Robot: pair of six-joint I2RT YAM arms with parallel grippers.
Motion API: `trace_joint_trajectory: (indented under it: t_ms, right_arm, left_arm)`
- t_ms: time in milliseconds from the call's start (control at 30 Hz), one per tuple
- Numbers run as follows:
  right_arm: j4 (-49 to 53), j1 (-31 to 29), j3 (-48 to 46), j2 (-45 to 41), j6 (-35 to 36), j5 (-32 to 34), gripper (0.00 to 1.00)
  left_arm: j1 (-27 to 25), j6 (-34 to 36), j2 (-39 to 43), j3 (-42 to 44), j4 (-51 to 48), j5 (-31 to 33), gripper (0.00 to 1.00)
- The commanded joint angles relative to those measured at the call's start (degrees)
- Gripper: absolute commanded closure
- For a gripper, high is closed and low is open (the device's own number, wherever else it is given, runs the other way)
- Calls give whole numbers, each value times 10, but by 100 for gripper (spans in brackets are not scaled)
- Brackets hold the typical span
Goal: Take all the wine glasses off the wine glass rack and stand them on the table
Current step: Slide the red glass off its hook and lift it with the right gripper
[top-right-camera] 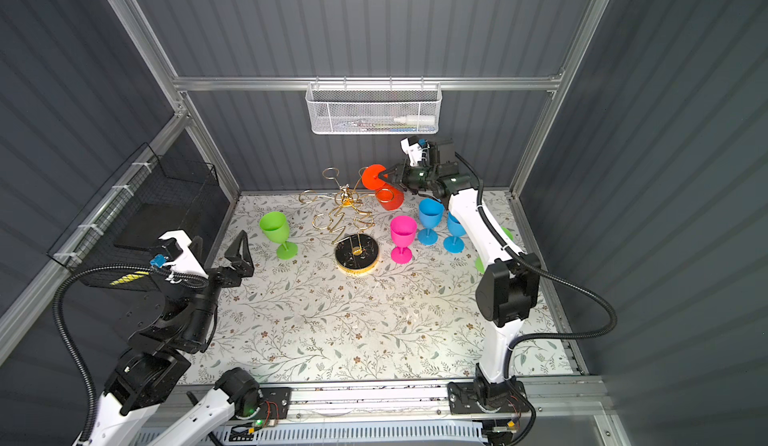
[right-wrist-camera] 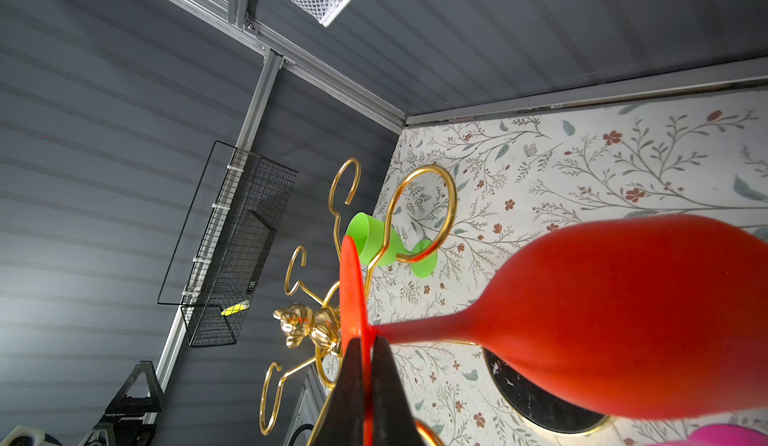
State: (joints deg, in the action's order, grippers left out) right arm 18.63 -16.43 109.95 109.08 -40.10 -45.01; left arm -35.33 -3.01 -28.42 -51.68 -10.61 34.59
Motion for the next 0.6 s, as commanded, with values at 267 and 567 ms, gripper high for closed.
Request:
trace_joint_trajectory:
  t_ms: [267, 567]
  right_arm:
    - [-43, 41, -16, -65, -17, -17, 100]
    - [-42, 49, -38, -145, -9, -37, 100]
  left_arm:
    - [1, 141, -75, -38, 64, -156, 2]
    - [1, 271, -186, -65, 81, -332, 8]
